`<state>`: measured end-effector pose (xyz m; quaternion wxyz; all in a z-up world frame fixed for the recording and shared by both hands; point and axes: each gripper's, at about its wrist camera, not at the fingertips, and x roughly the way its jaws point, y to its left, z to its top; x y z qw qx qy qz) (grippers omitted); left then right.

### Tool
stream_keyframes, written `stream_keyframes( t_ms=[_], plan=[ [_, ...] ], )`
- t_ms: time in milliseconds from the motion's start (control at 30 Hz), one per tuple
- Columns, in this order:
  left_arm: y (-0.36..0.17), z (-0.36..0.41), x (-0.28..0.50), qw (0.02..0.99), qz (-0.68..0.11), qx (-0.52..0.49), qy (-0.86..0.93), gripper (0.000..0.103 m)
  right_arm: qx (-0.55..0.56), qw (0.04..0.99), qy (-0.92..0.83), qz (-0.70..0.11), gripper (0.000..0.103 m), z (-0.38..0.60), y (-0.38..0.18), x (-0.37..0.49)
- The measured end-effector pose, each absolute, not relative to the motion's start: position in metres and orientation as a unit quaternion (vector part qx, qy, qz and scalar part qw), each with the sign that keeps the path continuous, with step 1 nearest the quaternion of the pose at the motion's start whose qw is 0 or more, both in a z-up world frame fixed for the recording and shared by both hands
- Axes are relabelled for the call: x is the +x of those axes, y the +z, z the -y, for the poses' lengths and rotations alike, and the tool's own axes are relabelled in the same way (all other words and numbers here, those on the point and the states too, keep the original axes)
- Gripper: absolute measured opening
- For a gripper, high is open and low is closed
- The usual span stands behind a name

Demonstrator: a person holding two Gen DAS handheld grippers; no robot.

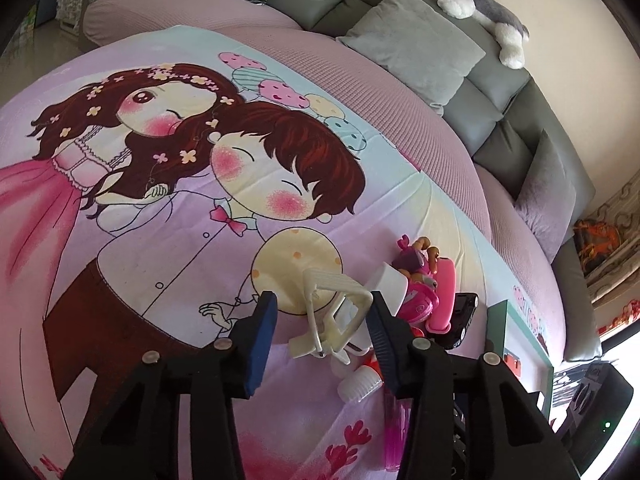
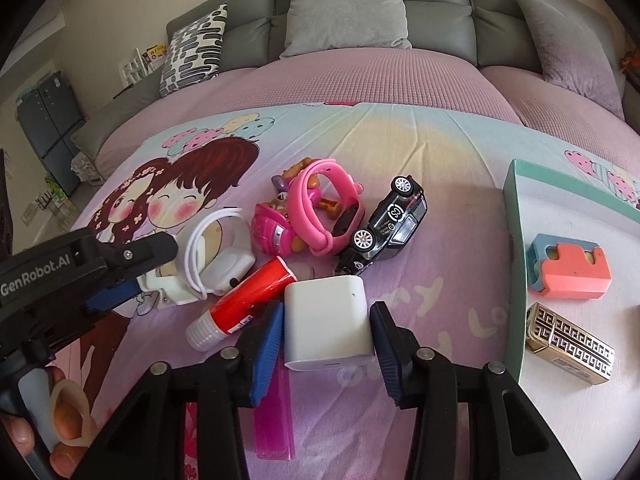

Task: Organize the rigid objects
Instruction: 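Grasp the white hair clip with the left gripper while the right gripper grasps the white charger, then carry the hair clip and white charger over the tray with both grippers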

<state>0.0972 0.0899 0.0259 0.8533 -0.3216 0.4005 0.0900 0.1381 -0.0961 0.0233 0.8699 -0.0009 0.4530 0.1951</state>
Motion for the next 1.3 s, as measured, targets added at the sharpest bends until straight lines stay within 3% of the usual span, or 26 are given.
stream_keyframes(
  t_ms=[200,467,1300],
  plan=[
    [0.025,-0.091,0.098,0.854,-0.399,-0.321,0.094,0.046,0.000,0.870,0.195,-0.452,0.047,0.096,0.023,0.138],
    [0.017,-0.097,0.099,0.849,-0.400,-0.331,0.097,0.017,0.007,0.870,0.196,-0.452,0.047,0.098,0.022,0.139],
    [0.080,-0.079,0.084,0.894,-0.334,-0.291,0.076,0.017,0.053,0.896,0.178,-0.403,0.047,0.130,0.061,0.133]
  ],
)
